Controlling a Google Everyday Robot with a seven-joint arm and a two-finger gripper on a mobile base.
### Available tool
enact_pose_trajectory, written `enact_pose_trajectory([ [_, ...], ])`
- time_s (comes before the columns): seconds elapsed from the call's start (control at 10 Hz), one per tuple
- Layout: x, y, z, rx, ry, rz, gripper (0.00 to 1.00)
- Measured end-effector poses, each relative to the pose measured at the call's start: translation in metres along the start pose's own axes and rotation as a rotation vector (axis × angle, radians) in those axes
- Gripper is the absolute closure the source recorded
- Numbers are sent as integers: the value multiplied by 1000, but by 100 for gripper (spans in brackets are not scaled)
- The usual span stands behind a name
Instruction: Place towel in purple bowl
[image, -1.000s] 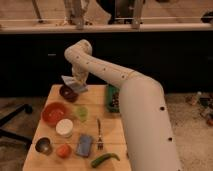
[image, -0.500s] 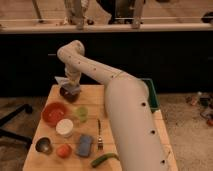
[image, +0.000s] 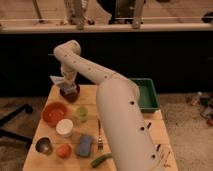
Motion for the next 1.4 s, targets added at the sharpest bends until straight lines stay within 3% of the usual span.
enact_pose_trajectory([
  [0.3, 0, -4, 13, -17, 7, 14, 100],
  [0.5, 1, -4, 25, -36, 8, 17, 95],
  [1.4, 3, -6, 24, -35, 9, 20, 95],
])
